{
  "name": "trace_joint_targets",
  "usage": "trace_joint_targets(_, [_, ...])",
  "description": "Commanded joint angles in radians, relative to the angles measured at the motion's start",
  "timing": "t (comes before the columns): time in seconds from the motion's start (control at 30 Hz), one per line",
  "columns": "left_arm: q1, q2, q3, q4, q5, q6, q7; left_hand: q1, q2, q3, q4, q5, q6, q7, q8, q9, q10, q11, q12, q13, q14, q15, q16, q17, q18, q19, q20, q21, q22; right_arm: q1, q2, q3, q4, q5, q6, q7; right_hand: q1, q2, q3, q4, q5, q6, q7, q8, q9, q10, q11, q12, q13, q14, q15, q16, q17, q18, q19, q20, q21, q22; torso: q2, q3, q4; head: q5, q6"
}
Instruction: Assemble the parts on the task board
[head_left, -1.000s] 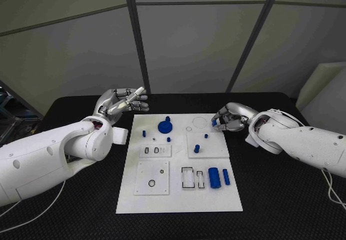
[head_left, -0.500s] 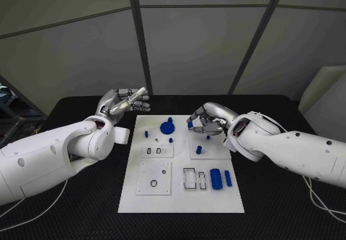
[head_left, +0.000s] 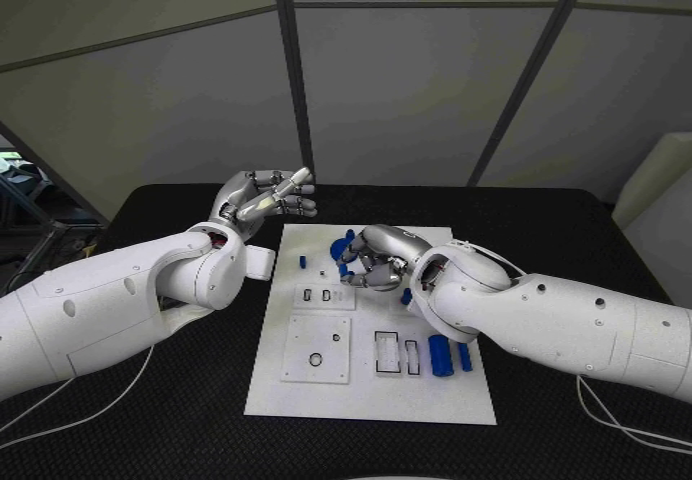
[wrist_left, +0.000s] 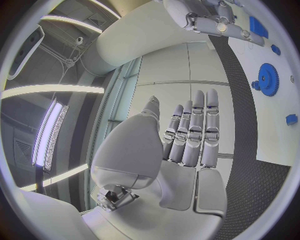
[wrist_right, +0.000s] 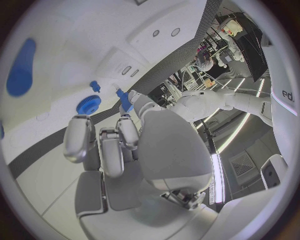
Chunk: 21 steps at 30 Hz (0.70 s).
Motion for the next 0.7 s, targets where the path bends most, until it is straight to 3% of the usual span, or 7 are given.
trace_joint_targets(0.03, [0.002, 0.003, 0.001, -0.002, 0.000, 0.014, 0.002, -0.001, 0.008, -0.003, -0.003, -0.005, 0.004, 0.003, -0.006, 0.000, 0.001, 0.004, -0.003, -0.001, -0.005, 0.001, -0.005, 0.001, 0.004, -0.007, 0.000, -0.004, -0.001, -0.009, 0.017, -0.004, -0.001, -0.045, 0.016, -0.067, -0.006, 0.007, 0.006, 0.002, -0.004, 0.000, 0.004, -0.003, 0.002, -0.005, 0.001, -0.004, 0.001, 0.093, -0.006, 0.004, 0.216, -0.008, -0.002, -0.002, -0.004, -0.002, 0.000, 0.0017, -0.0031, 0.010, -0.002])
trace_joint_targets(0.3, [0.002, 0.007, 0.001, -0.005, 0.000, 0.015, 0.002, -0.001, 0.008, -0.003, -0.003, -0.005, 0.004, 0.003, -0.006, 0.000, 0.001, 0.004, -0.003, -0.001, -0.005, 0.001, -0.005, 0.001, 0.004, -0.007, 0.000, -0.004, -0.001, -0.035, 0.043, -0.009, -0.003, -0.082, 0.024, -0.092, -0.010, 0.003, 0.006, 0.001, -0.004, 0.001, 0.004, -0.002, 0.002, 0.005, 0.001, 0.008, 0.012, 0.094, -0.005, 0.007, 0.222, -0.009, 0.003, -0.001, 0.000, 0.005, 0.002, 0.0022, -0.0022, 0.011, -0.003])
trace_joint_targets(0.7, [0.002, 0.008, 0.001, -0.007, 0.000, 0.018, 0.002, -0.001, 0.008, -0.003, -0.003, -0.005, 0.004, 0.003, -0.006, 0.000, 0.001, 0.004, -0.003, -0.001, -0.005, 0.001, -0.005, 0.001, 0.004, -0.007, 0.000, -0.004, -0.001, -0.044, 0.056, -0.009, -0.009, -0.117, 0.033, -0.105, -0.015, -0.001, 0.006, 0.000, -0.002, 0.002, 0.003, -0.001, 0.002, 0.009, 0.000, 0.014, 0.017, 0.096, -0.005, 0.010, 0.228, -0.010, 0.005, -0.001, 0.001, 0.008, 0.000, 0.0015, -0.0026, 0.010, -0.008])
